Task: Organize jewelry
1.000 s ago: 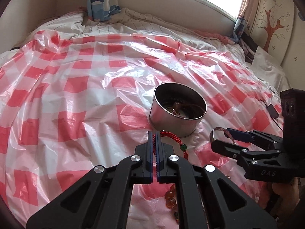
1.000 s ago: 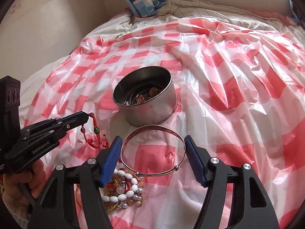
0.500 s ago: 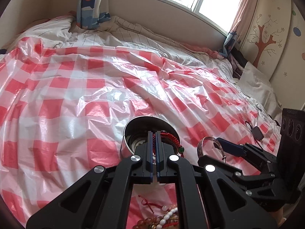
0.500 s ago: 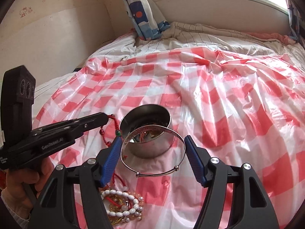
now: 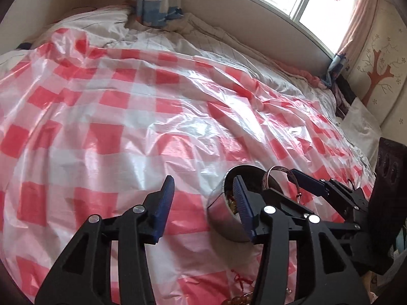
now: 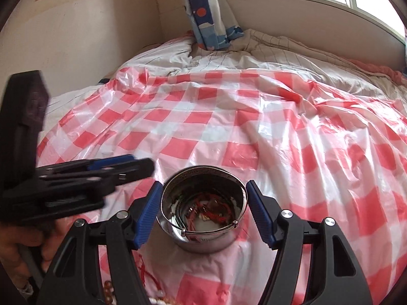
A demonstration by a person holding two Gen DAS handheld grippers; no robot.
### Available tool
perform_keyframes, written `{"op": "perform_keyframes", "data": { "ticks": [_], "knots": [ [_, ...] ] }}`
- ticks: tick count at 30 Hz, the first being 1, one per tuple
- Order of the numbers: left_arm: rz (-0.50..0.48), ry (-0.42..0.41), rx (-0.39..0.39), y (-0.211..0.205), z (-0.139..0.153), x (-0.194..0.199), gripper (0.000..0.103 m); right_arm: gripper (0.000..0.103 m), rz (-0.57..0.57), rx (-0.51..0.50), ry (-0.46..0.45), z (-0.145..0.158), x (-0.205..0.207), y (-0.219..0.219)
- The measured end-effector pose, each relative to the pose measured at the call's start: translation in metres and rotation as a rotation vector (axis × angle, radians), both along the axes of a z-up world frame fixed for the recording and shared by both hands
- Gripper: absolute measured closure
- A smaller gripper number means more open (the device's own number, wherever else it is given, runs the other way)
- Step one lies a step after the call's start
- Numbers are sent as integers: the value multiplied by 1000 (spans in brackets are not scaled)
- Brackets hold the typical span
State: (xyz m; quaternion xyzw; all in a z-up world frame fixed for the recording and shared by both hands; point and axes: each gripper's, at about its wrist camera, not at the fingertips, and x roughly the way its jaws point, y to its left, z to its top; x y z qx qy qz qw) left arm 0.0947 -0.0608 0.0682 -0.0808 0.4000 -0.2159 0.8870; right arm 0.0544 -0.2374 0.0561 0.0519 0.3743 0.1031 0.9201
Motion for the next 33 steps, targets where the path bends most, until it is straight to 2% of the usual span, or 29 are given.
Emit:
{"op": "perform_keyframes", "data": {
  "ticks": [3,5,10,13,15,17,19,23,25,26,27,30,33],
  "knots": [
    [22,5,10,14,-3,-8,56,37,33,-58,50,-13,15,15],
    [15,12,27,17,-7,-16,56,30,27,-81,72,-18,14,15],
    [-65,39,65,8,-21,-41,56,25,-36,-96,55,2,-31,-8],
    [-139,48,114,-11,-31,-58,56,20,-82,-58,74,3,-73,-29],
    [-175,32,165,-26,-37,-67,56,19,-128,-15,104,-7,-101,-44],
    [-191,10,208,-37,-41,-73,56,19,-171,83,143,-16,-117,-58],
    [-197,3,223,-43,-44,-77,56,19,-182,150,144,-18,-123,-64],
    [-199,-14,268,-48,-50,-81,56,19,-189,146,135,-18,-116,-59],
    [-215,-24,299,-53,-52,-81,76,18,-193,151,146,-23,-113,-59],
    [-233,-34,325,-57,-53,-83,91,18,-196,157,153,-25,-112,-59],
    [-244,-47,334,-59,-53,-84,98,18,-198,162,156,-26,-110,-59],
    [-234,-80,291,-55,-42,-84,100,18,-208,175,153,-27,-109,-62],
    [-132,-75,199,-31,-30,-72,100,18,-205,180,157,-27,-109,-62]
  ]
}}
